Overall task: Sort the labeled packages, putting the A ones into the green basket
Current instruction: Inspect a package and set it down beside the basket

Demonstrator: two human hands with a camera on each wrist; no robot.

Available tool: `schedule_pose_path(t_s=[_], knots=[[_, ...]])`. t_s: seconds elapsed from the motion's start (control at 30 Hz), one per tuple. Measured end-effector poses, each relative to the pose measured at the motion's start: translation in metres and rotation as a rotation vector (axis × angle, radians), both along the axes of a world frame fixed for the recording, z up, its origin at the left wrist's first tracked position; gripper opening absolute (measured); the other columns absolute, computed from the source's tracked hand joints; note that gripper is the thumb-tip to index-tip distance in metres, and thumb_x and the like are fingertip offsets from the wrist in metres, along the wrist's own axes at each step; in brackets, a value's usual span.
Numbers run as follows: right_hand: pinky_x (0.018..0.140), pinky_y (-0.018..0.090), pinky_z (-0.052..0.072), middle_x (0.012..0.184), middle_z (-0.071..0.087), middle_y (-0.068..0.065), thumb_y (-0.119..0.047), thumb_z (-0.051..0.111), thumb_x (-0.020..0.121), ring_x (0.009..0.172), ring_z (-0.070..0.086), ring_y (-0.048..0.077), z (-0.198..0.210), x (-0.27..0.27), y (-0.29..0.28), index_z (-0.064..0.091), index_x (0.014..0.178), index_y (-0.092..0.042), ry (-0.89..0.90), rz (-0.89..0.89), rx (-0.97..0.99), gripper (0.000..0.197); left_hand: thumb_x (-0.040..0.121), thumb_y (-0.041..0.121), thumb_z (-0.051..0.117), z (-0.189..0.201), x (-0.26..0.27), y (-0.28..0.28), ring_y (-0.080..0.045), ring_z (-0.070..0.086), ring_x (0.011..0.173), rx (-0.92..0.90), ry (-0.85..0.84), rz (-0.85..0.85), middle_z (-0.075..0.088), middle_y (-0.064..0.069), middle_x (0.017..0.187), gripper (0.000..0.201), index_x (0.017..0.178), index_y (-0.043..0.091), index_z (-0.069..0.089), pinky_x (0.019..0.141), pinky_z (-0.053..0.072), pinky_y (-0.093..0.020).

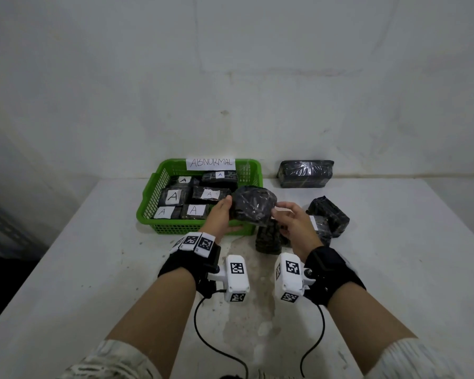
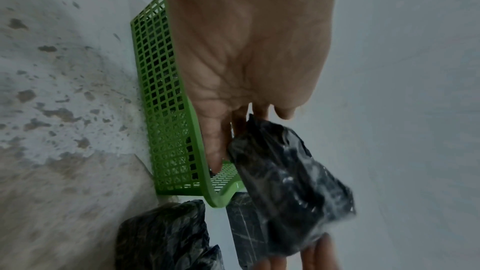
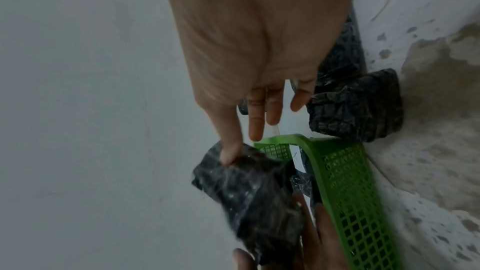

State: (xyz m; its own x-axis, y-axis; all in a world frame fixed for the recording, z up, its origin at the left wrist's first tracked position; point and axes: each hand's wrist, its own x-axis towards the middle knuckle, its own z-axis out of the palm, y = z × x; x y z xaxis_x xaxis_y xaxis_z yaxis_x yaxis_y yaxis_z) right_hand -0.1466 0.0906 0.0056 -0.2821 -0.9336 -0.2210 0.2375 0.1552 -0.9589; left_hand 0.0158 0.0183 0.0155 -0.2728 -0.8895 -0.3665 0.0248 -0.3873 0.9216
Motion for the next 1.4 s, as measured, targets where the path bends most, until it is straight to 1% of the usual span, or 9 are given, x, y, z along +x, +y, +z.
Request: schedule_pose_path(t_s=[0.23,0.37,0.47,0.73,0.87,1.0,1.17,1.3,1.4], knots=[[0.078,0.047,0.055,0.113,0.063,0.007,-0.032,0.059,0.09,0.103,0.062,0.03,0.011,0.018,-0.003,0.051,0.124,-0.024,-0.205,0.217,0.085,0.036,0.096,0.054,0.026,-0.002,-0.013,0.014,-0.029,0.047,0.124,-0.055,-0.351,-0.24,0.052,-0.01,0.135,0.059,0.132,0.014,0.049,0.1,0.04,-0.043],[0.076,0.039,0.056,0.109,0.065,0.007,-0.024,0.06,0.091,0.092,0.066,0.025,0.01,0.019,-0.003,0.056,0.12,-0.019,-0.123,0.174,0.06,0.029,0.097,0.048,0.032,-0.002,-0.01,0.013,-0.029,0.042,0.129,-0.084,-0.2,-0.172,0.042,-0.008,0.144,0.051,0.142,0.024,0.032,0.102,0.039,-0.049],[0.076,0.037,0.056,0.109,0.067,0.008,-0.023,0.06,0.091,0.092,0.066,0.024,0.007,0.018,-0.003,0.058,0.12,-0.019,-0.099,0.185,0.059,0.03,0.097,0.051,0.031,0.0,-0.007,0.012,-0.029,0.048,0.123,-0.03,-0.058,-0.215,0.051,-0.011,0.134,0.05,0.135,0.021,0.042,0.103,0.038,-0.051],[0.08,0.041,0.055,0.119,0.065,0.01,-0.025,0.064,0.088,0.101,0.064,0.027,0.008,0.016,0.0,0.061,0.117,-0.031,0.002,0.256,0.106,0.03,0.092,0.026,0.054,-0.005,-0.012,0.01,-0.026,0.058,0.099,-0.061,-0.018,-0.142,0.056,-0.015,0.117,0.037,0.124,0.008,0.045,0.08,0.05,-0.036],[0.087,0.039,0.05,0.125,0.062,0.007,-0.039,0.073,0.071,0.106,0.063,0.027,0.002,0.016,-0.001,0.043,0.14,-0.039,0.02,0.371,0.146,0.075,0.093,0.029,0.052,-0.004,-0.01,0.008,-0.027,0.057,0.096,-0.046,-0.008,-0.14,0.056,-0.011,0.107,0.028,0.112,0.009,0.046,0.078,0.048,-0.036],[0.096,0.04,0.044,0.13,0.06,0.004,-0.047,0.074,0.062,0.115,0.058,0.023,0.002,0.021,-0.005,0.039,0.143,-0.035,0.084,0.328,0.151,0.089,0.093,0.041,0.051,-0.005,-0.008,0.009,-0.026,0.058,0.104,-0.011,-0.04,-0.146,0.058,-0.011,0.124,0.048,0.129,0.011,0.045,0.082,0.049,-0.037],[0.093,0.038,0.046,0.122,0.062,-0.004,-0.069,0.052,0.082,0.11,0.059,0.016,0.007,0.02,-0.003,0.053,0.126,-0.032,0.121,0.23,0.159,0.058,0.097,0.02,0.047,0.001,-0.004,0.015,-0.014,0.054,0.104,-0.237,-0.045,-0.138,0.051,0.0,0.112,0.036,0.131,0.023,0.036,0.077,0.049,-0.019],[0.092,0.037,0.048,0.119,0.065,0.003,-0.077,0.031,0.08,0.107,0.06,0.019,0.006,0.017,-0.003,0.055,0.13,-0.025,0.159,0.261,0.189,0.076,0.097,0.031,0.045,0.003,0.001,0.017,-0.027,0.053,0.11,-0.172,-0.027,-0.153,0.047,-0.012,0.132,0.024,0.12,0.029,0.047,0.089,0.051,-0.045],[0.078,0.027,0.044,0.109,0.068,0.001,-0.056,0.037,0.095,0.096,0.06,0.014,0.008,0.017,-0.001,0.06,0.123,-0.02,0.098,0.248,0.125,0.051,0.101,0.031,0.034,0.005,0.006,0.015,-0.032,0.054,0.107,-0.048,0.078,-0.071,0.048,-0.012,0.125,0.031,0.126,0.015,0.043,0.085,0.052,-0.047]])
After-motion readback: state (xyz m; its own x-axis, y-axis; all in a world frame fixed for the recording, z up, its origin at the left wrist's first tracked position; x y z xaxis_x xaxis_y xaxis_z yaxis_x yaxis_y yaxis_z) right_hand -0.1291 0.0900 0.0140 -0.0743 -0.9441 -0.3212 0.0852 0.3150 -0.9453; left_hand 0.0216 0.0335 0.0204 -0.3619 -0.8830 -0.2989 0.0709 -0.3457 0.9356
